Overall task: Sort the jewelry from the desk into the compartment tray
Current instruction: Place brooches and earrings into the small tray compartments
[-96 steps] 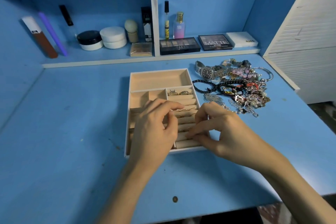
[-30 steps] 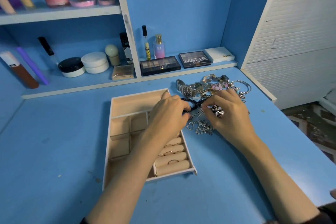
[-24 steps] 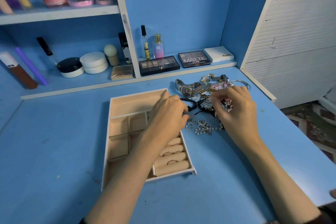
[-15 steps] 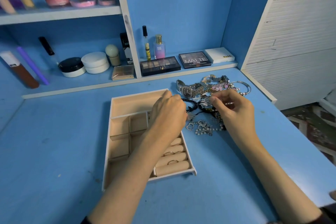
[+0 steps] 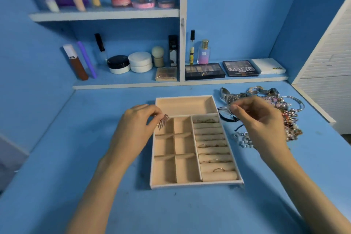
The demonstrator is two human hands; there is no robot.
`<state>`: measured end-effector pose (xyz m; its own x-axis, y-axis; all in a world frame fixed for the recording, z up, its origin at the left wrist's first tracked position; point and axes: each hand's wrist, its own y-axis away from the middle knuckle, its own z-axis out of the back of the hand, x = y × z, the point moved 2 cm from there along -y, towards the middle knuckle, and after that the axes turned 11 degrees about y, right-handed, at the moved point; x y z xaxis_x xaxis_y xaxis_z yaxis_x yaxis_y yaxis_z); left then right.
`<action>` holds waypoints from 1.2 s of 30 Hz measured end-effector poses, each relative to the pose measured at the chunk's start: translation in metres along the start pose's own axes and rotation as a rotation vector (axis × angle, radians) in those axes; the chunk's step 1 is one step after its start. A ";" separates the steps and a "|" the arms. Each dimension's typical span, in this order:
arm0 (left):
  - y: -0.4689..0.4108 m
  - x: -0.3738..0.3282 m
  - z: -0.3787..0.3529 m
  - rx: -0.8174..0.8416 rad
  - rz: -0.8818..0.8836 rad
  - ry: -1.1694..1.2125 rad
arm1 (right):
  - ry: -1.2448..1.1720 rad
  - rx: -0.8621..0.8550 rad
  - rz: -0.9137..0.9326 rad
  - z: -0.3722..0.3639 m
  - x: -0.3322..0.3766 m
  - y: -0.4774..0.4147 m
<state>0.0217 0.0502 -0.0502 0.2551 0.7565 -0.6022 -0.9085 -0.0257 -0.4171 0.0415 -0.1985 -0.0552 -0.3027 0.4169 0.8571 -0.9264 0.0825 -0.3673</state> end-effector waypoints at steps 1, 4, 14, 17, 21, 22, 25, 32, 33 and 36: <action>0.000 0.005 0.000 0.024 -0.020 -0.023 | 0.004 0.017 0.018 -0.006 0.005 0.000; 0.001 0.010 -0.002 0.045 -0.057 -0.052 | 0.019 0.048 0.057 -0.022 0.015 0.001; -0.002 0.011 -0.013 0.064 -0.057 -0.072 | 0.107 0.114 0.087 -0.038 0.030 -0.001; -0.002 0.014 -0.012 0.067 -0.037 -0.120 | 0.137 0.153 0.096 -0.045 0.035 -0.005; -0.002 0.017 -0.010 0.091 -0.033 -0.164 | 0.177 0.246 0.124 -0.059 0.042 -0.011; -0.002 0.017 -0.010 0.097 -0.030 -0.161 | 0.201 0.276 0.143 -0.064 0.044 -0.012; -0.003 0.019 -0.008 0.044 0.052 -0.030 | 0.314 0.385 0.243 -0.080 0.050 -0.014; -0.003 0.025 -0.006 -0.079 0.157 0.111 | 0.572 0.468 0.451 -0.113 0.045 -0.007; -0.003 0.026 -0.007 -0.084 0.155 0.116 | 0.590 0.446 0.461 -0.115 0.042 -0.006; -0.004 0.027 -0.006 -0.109 0.153 0.114 | 0.635 0.381 0.488 -0.118 0.038 -0.006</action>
<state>0.0340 0.0667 -0.0690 0.1587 0.6596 -0.7347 -0.9000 -0.2093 -0.3823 0.0623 -0.0763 -0.0630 -0.6069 0.7599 0.2329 -0.7727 -0.4955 -0.3969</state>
